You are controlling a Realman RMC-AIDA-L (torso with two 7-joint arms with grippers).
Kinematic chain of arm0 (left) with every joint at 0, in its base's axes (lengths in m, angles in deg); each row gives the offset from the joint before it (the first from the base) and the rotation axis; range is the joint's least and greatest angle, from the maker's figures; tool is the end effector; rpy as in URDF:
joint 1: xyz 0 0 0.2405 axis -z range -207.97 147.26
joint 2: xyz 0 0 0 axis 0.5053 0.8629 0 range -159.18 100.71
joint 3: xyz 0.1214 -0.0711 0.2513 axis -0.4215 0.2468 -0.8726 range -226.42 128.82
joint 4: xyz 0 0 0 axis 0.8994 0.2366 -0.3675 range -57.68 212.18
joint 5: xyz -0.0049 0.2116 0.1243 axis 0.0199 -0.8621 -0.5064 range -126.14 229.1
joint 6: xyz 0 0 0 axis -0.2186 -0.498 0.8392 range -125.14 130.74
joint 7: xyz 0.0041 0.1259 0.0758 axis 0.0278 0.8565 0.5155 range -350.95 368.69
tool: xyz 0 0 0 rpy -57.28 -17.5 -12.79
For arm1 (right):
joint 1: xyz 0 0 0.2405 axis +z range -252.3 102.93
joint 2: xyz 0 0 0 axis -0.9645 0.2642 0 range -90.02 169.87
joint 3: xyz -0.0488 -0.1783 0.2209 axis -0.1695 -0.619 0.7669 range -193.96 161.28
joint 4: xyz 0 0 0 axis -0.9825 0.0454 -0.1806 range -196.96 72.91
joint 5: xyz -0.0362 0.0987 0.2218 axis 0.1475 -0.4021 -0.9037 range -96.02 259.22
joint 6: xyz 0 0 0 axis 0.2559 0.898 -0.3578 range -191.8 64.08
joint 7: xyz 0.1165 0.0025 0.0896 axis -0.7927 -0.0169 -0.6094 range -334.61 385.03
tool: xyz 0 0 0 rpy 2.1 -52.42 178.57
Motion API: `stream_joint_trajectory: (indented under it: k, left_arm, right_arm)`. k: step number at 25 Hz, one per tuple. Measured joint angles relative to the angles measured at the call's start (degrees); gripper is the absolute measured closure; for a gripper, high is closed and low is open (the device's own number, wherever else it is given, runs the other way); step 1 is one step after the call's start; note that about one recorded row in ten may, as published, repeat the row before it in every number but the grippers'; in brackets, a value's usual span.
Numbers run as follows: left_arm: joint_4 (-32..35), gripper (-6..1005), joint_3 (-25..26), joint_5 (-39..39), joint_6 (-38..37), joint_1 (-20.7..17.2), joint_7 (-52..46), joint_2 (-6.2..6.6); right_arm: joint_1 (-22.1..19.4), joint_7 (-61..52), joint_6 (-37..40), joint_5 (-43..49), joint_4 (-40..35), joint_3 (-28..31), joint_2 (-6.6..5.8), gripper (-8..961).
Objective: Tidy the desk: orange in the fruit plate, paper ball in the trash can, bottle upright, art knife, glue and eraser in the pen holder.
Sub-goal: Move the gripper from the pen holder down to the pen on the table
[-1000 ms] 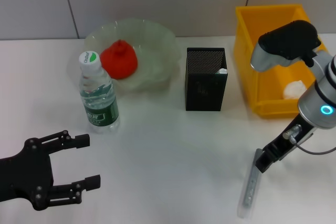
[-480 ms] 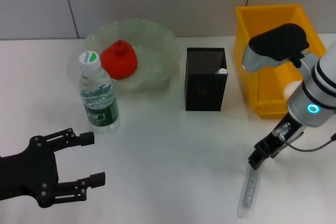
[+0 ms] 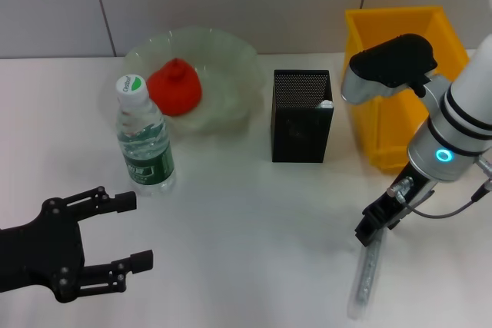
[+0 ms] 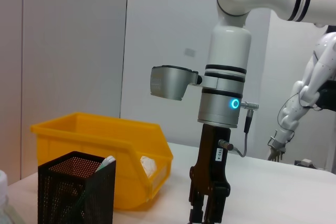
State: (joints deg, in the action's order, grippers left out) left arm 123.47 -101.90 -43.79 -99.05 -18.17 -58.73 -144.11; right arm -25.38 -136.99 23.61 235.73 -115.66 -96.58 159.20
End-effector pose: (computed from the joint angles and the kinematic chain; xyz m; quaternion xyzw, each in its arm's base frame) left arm -0.3421 0.2815 0.0285 -0.9389 -0.1142 -0.2974 0.1302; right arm 0.1947 0.4312 -0.0621 -0.8436 0.4426 -0.2605 0.1567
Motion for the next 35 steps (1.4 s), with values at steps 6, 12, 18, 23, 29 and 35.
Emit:
stream_joint_trajectory:
  k: [6,12,18,23,29,35]
  left_arm:
    - [-0.03,170,0.02,0.00,0.23,-0.10,0.02,0.00]
    - [-0.09,170,0.02,-0.01,0.47,-0.21,0.09,0.00]
    - [-0.13,171,0.02,-0.01,0.55,-0.40,0.26,0.00]
    - [-0.51,171,0.02,-0.01,0.64,-0.46,0.45,0.00]
    - [-0.71,170,0.02,-0.01,0.66,-0.41,0.54,0.00]
    - [-0.71,171,0.02,-0.01,0.70,-0.41,0.53,0.00]
  right_arm:
    - [1.25,-0.13,-0.19,0.29,1.53,-0.09,0.00,435]
    - [2.50,-0.70,-0.25,1.53,2.96,-0.12,0.16,436]
    - [3.44,-1.57,-0.32,3.35,4.08,-0.09,0.25,437]
    - [3.80,-1.57,-0.98,3.25,4.69,-0.75,0.33,438]
    - [4.85,-1.80,-2.39,3.06,7.19,-1.53,0.35,439]
    - [5.60,-1.80,-2.87,2.95,7.90,-1.58,0.43,442]
